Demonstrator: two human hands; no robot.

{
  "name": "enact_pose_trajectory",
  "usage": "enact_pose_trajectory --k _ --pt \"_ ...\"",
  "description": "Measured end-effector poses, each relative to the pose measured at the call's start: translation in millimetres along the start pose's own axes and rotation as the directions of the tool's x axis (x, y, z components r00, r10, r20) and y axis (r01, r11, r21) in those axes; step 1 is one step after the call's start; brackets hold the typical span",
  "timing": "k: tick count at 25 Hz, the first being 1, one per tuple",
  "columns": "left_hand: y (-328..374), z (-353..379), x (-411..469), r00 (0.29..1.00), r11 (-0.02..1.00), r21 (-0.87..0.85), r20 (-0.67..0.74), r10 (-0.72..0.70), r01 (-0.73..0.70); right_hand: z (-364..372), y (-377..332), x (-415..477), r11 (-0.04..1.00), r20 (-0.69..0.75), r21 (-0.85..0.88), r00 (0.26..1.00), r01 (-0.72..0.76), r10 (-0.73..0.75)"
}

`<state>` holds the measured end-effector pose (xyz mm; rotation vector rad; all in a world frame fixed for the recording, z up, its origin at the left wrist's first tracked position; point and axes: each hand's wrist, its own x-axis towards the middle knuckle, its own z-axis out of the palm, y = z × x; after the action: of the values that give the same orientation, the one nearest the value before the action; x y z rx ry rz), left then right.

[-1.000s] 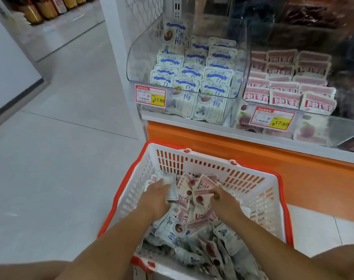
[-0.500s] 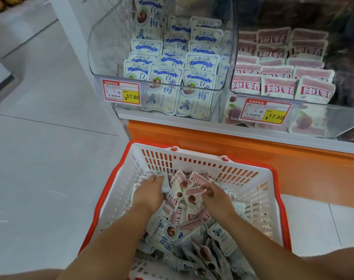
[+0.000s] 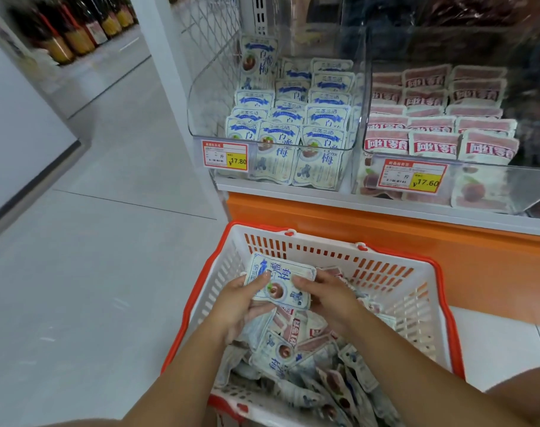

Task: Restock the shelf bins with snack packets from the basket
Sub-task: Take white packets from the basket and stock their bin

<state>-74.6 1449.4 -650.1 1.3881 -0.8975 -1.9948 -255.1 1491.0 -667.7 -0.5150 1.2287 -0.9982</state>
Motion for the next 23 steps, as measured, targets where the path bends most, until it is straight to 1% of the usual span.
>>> enact_pose_trajectory --k 2,3,4,6,10,13,16,18,20,22,23 --pt "5 3 -6 1.000 0.995 -0.095 -0.004 0.018 -0.019 2 -3 -6 0.994 -0.002 0.109 1.000 -0.005 0.006" --pt "7 5 -9 1.000 0.993 -0.115 0.004 0.031 -0.030 2 -5 -9 0.989 -0.002 0.144 1.000 -0.019 0.019" --pt "8 8 -11 0.999 0.994 -0.099 0.015 0.044 -0.042 2 -6 -11 0.987 0.002 0.158 1.000 -0.030 0.030" --pt "10 14 -15 0.997 0.997 -0.037 0.014 0.073 -0.072 3 -7 -16 0.990 0.019 0.128 0.999 -0.052 0.050" --pt "14 17 -21 0.991 0.991 -0.038 -0.040 0.124 -0.126 10 -19 -27 1.000 0.078 -0.002 0.997 -0.024 0.024" --pt "20 19 -26 0.987 0.988 0.017 -0.050 0.156 -0.155 16 -35 -39 0.998 0.098 -0.013 0.994 0.055 -0.053" --pt "38 25 -37 0.981 0.978 0.103 -0.040 0.188 -0.183 24 -48 -47 0.983 0.059 -0.108 0.988 0.149 -0.144" --pt "62 26 -43 0.971 0.949 0.216 -0.018 0.240 -0.231 32 -66 -52 0.961 0.035 -0.172 0.976 0.217 -0.214" --pt "96 25 -48 0.951 0.899 0.320 0.028 0.308 -0.300 43 -93 -60 0.934 0.046 -0.216 0.958 0.285 -0.282" --pt "136 23 -56 0.929 0.857 0.364 0.077 0.362 -0.364 57 -126 -70 0.888 0.045 -0.293 0.932 0.356 -0.359" --pt "156 21 -60 0.914 0.842 0.363 0.096 0.393 -0.400 65 -147 -74 0.873 0.028 -0.301 0.918 0.384 -0.395"
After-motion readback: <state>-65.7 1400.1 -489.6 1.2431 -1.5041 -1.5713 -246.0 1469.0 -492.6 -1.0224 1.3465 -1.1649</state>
